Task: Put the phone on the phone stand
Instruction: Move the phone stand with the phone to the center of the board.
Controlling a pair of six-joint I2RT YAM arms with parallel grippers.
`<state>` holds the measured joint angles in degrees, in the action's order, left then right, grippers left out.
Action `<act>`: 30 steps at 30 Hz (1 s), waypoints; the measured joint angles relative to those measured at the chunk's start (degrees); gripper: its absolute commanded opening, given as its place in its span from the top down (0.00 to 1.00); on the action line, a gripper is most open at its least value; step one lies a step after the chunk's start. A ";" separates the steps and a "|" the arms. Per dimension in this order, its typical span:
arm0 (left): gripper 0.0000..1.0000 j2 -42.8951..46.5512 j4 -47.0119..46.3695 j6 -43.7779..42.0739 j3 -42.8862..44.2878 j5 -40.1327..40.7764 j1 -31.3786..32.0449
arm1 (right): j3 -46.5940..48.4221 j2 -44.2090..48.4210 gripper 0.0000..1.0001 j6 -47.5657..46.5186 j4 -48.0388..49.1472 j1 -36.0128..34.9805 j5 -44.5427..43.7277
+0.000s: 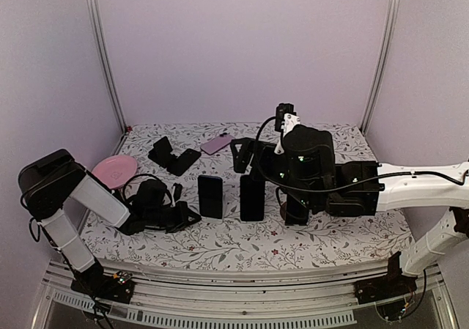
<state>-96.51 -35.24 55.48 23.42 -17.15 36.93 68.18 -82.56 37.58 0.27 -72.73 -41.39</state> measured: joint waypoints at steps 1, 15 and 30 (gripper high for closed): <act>1.00 -0.07 -0.17 0.20 0.00 0.02 0.11 | -0.04 0.00 0.00 0.07 -0.02 0.00 0.02; 1.00 -0.17 -0.63 0.72 0.00 1.18 1.90 | -0.66 0.07 0.00 0.79 -0.02 0.00 0.00; 1.00 -0.17 -0.66 0.72 0.02 1.33 4.00 | -0.66 0.09 0.00 1.29 -0.02 0.00 -0.02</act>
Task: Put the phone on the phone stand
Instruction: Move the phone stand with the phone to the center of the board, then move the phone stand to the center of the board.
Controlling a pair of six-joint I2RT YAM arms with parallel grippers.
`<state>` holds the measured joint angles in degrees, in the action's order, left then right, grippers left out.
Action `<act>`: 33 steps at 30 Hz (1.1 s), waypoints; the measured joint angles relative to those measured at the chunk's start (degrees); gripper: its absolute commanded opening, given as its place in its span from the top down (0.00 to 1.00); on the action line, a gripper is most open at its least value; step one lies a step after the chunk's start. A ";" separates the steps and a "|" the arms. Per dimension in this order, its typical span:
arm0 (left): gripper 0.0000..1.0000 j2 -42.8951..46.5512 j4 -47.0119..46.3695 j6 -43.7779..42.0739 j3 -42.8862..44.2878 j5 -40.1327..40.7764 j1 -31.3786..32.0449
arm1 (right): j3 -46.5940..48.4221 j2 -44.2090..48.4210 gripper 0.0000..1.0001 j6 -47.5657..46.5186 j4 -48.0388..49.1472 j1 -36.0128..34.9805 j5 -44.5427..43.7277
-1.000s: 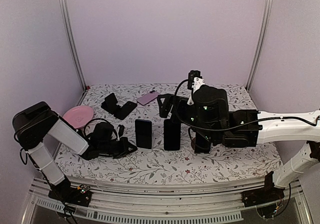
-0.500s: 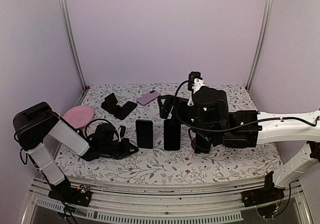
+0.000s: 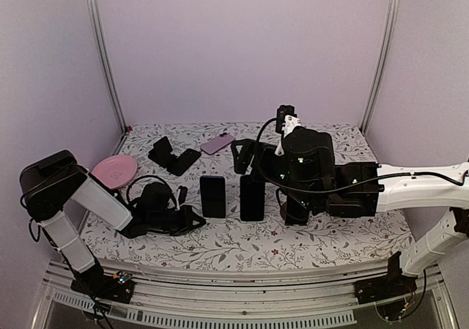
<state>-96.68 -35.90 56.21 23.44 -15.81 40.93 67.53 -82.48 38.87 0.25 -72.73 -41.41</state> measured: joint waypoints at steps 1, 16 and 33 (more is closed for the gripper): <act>1.00 0.00 0.02 0.00 0.02 0.02 0.07 | 0.00 0.00 0.00 0.00 0.00 0.00 0.00; 1.00 16.13 13.03 -3.63 -0.24 8.72 -0.70 | -1.22 0.92 0.00 0.39 -0.24 0.00 -0.04; 1.00 28.96 28.15 -11.91 4.20 15.23 -8.66 | -6.23 8.33 0.01 0.02 -1.60 0.09 0.00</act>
<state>-67.72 -7.75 44.29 27.64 -0.58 32.27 61.30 -74.15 38.89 -1.34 -72.64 -41.41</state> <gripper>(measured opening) 0.006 0.991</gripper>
